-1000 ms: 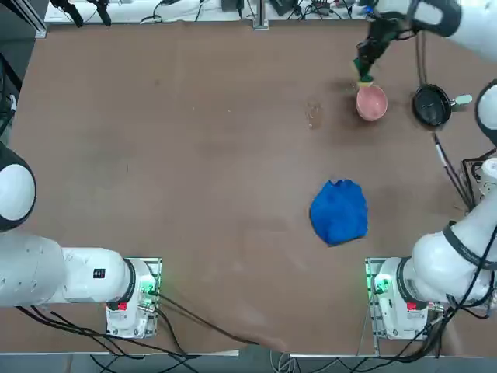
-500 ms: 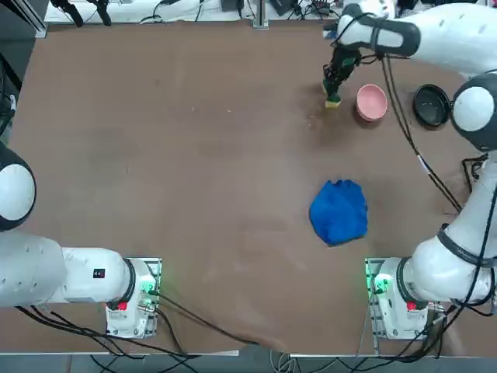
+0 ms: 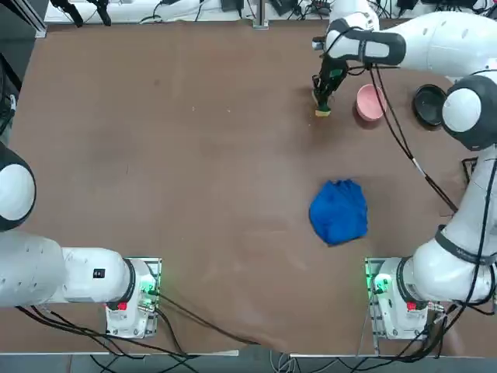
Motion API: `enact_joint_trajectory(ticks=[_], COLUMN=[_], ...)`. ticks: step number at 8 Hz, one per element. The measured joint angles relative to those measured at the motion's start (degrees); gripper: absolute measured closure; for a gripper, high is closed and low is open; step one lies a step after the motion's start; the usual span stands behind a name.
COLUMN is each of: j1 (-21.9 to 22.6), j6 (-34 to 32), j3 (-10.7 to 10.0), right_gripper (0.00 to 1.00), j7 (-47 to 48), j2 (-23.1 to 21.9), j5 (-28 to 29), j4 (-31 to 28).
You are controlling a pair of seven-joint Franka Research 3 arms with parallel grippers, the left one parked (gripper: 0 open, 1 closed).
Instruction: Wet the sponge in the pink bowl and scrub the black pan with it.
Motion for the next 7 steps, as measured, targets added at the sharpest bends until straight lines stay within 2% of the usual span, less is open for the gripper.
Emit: enact_joint_trajectory(ticks=[2,4,5,7], j1=[0.47,0.99,1.12,1.13], j6=[0.18,0.28,0.4,0.67], j3=[-0.08,-0.12,-0.14,-0.19], right_gripper=[0.91,0.75,0.7,0.38], j7=[0.1,0.16,0.22,0.25], j2=[1.42,2.78,3.44,4.17], j5=[-0.55,-0.66,-0.72,-1.3], j4=[-0.06,-0.12,-0.12,-0.12])
